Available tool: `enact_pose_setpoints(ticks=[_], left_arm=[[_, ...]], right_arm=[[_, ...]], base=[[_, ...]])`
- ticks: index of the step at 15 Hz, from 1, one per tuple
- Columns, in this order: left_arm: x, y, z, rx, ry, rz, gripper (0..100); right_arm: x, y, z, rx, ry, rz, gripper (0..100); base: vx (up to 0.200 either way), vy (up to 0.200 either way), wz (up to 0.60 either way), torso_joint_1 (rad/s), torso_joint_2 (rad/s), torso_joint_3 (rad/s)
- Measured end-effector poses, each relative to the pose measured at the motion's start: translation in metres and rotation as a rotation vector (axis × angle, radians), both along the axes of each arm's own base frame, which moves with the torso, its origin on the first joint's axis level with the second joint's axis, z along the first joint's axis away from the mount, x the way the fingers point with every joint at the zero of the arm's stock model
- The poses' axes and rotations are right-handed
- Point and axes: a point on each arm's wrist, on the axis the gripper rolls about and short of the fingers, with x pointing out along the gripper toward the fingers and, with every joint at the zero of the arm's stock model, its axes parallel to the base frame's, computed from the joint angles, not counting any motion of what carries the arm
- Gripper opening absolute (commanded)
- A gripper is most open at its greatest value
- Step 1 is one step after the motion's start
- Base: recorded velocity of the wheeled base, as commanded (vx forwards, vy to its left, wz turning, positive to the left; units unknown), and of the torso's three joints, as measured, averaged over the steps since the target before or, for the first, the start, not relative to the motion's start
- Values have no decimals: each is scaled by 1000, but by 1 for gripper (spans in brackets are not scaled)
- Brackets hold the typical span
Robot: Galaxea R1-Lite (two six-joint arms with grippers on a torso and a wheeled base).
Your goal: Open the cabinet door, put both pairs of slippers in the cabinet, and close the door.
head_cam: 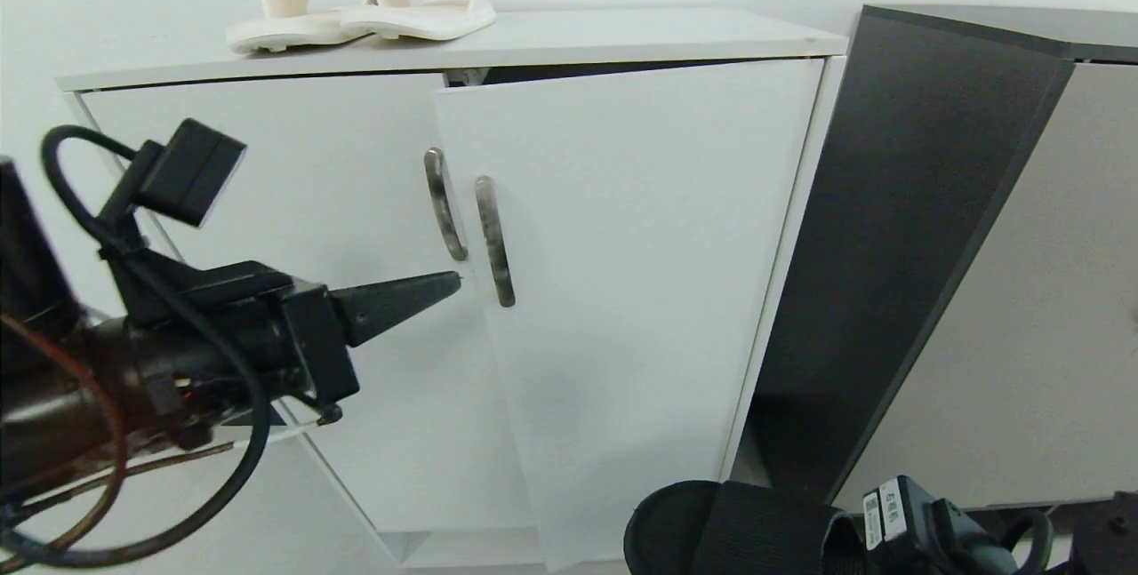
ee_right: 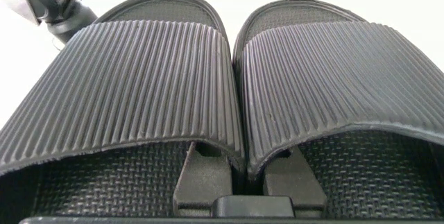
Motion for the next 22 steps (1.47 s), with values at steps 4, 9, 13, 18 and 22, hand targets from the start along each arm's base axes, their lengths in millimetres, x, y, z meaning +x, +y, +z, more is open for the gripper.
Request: enact_pose_setpoints(ticks=[4, 9, 13, 18, 22], left_arm=[[-18, 21, 14, -38, -87, 70, 0], [7, 35, 34, -53, -135, 168, 0], [34, 28, 35, -58, -150, 121, 0], [63, 20, 40, -59, -148, 116, 0], [77, 16, 42, -66, -135, 113, 0]], right_arm=[[1, 1, -3, -14, 0, 1, 0], [0, 0, -4, -24, -15, 7, 0], [0, 0, -4, -27, -12, 8, 0], [0, -1, -5, -28, -11, 7, 0], [0, 0, -5, -29, -11, 6, 0]], base=[[0, 0, 0, 0, 0, 0], [0, 0, 0, 0, 0, 0], [0, 0, 0, 0, 0, 0], [0, 0, 0, 0, 0, 0], [0, 0, 0, 0, 0, 0]])
